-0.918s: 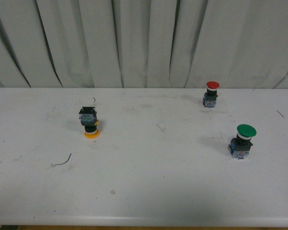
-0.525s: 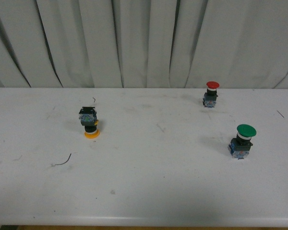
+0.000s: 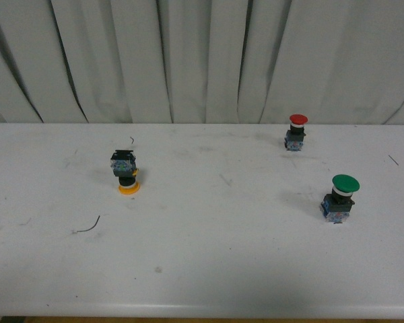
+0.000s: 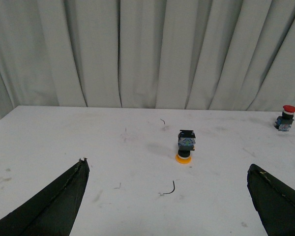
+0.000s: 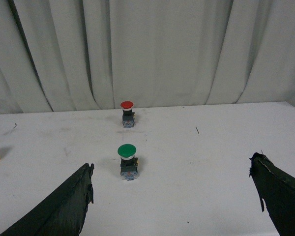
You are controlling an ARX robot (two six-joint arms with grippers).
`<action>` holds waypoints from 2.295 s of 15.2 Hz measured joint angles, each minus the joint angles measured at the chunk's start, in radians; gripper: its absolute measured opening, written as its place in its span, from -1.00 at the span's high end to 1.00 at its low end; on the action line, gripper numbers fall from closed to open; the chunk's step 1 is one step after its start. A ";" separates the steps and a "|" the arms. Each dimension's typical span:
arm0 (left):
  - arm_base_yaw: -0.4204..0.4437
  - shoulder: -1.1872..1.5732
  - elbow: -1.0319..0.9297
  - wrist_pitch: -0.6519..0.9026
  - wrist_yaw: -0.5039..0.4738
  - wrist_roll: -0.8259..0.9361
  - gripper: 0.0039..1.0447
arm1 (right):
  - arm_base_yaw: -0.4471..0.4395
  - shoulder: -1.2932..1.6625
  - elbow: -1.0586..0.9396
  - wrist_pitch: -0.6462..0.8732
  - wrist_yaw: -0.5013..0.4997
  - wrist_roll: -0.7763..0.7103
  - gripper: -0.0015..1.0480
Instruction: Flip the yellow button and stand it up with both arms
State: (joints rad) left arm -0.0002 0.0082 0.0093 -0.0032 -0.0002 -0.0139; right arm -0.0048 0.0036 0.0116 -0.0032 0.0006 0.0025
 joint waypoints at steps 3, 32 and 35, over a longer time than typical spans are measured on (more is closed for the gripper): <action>0.000 0.000 0.000 0.000 0.000 0.000 -0.88 | 0.000 0.000 0.000 0.000 0.000 0.000 -0.88; -0.161 1.853 1.028 0.354 -0.087 -0.016 -0.88 | 0.000 0.000 0.000 0.000 -0.001 0.000 -0.88; -0.153 1.992 1.130 0.276 -0.100 0.013 -0.88 | 0.000 0.000 0.000 0.000 -0.001 0.000 -0.88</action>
State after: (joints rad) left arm -0.1535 2.0003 1.1389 0.2729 -0.1001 -0.0010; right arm -0.0048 0.0036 0.0116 -0.0032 -0.0002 0.0025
